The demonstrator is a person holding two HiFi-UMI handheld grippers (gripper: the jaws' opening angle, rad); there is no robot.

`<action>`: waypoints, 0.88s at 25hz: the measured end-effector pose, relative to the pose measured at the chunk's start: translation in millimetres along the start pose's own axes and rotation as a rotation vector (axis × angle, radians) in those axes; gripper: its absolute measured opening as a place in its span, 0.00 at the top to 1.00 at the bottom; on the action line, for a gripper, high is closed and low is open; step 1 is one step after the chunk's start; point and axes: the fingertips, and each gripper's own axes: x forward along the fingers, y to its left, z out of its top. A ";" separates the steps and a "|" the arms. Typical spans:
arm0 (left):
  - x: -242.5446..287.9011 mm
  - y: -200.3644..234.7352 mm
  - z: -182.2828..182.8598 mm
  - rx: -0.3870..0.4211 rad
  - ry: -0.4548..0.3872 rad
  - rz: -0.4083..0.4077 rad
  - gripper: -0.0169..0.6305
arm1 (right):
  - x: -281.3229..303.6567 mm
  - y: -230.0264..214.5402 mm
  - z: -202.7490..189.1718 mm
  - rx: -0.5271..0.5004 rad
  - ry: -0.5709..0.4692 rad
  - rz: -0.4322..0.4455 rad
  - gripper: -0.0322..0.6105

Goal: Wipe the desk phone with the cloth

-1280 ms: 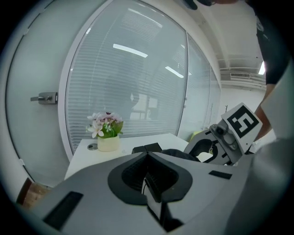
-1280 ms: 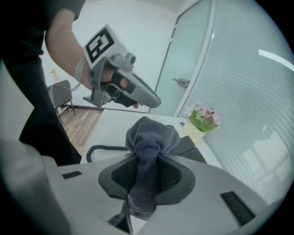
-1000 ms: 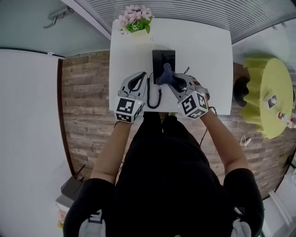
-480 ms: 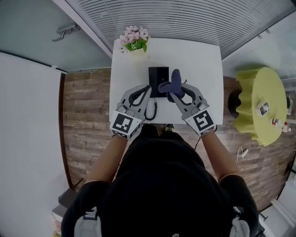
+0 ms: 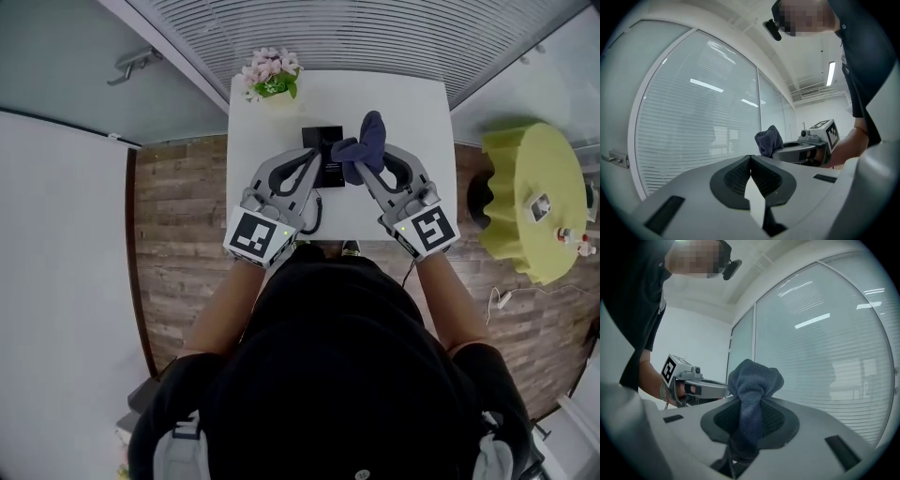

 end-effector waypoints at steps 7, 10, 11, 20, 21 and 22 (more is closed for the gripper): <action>-2.4 -2.3 -2.0 -0.004 0.014 -0.007 0.96 | 3.3 -1.1 7.8 0.019 -0.033 -0.005 0.79; -3.6 -3.8 -0.4 0.003 0.014 0.000 0.96 | 2.0 -0.8 9.4 0.012 -0.038 -0.002 0.79; -4.0 -3.4 -0.8 0.005 0.014 0.005 0.96 | 1.8 -0.8 9.4 0.015 -0.039 -0.003 0.79; -3.2 -1.3 -3.2 -0.010 0.015 0.012 0.96 | 1.7 -3.6 8.5 0.029 -0.042 -0.009 0.79; -3.3 -1.2 -3.6 -0.012 0.015 0.013 0.96 | 2.1 -4.2 8.0 0.031 -0.040 -0.011 0.79; -3.5 -1.3 -4.1 -0.012 0.014 0.014 0.96 | 2.0 -4.5 7.3 0.034 -0.037 -0.011 0.79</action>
